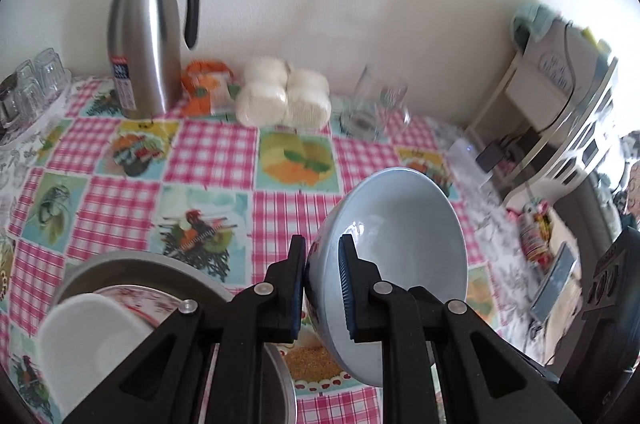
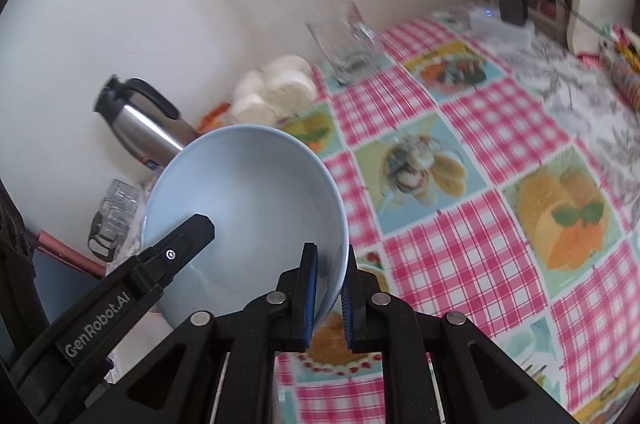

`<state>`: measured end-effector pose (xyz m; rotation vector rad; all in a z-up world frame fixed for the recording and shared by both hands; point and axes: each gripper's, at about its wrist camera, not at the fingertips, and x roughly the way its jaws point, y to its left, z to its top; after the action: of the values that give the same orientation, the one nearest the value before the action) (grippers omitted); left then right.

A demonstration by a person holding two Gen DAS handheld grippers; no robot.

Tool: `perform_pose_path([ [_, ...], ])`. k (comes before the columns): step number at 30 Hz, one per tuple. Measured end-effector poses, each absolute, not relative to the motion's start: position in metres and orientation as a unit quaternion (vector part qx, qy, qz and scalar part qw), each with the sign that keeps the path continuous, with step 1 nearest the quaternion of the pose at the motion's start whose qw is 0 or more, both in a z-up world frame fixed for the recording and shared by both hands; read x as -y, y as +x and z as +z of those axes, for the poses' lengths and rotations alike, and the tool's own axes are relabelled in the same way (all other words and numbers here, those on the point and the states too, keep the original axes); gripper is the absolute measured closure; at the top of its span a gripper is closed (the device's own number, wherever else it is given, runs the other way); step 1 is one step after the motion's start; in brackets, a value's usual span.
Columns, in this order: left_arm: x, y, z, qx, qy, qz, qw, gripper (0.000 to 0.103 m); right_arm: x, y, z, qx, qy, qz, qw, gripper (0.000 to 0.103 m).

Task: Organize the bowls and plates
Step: 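Lift the light blue bowl with both grippers and carry it over the tray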

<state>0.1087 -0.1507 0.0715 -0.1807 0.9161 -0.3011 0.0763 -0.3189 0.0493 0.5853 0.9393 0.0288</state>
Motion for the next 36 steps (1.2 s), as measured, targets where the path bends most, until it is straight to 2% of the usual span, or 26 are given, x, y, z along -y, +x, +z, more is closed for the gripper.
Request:
perform_pose_path([
  [6,0.121,0.093,0.101,-0.409,-0.113,-0.138,0.895,0.086,0.295,0.065,0.094,-0.415,0.262,0.035,0.870,0.091],
  [17,0.066,0.068,0.124,-0.380,-0.153,-0.114,0.905,0.086,0.245,0.053,0.129,-0.403,0.240,0.074,0.880,0.091],
  [36,-0.002,0.039,0.117,-0.382,-0.199,-0.075,0.899,0.086,0.181,0.041,0.136,-0.416,0.197,0.117,0.880,0.091],
])
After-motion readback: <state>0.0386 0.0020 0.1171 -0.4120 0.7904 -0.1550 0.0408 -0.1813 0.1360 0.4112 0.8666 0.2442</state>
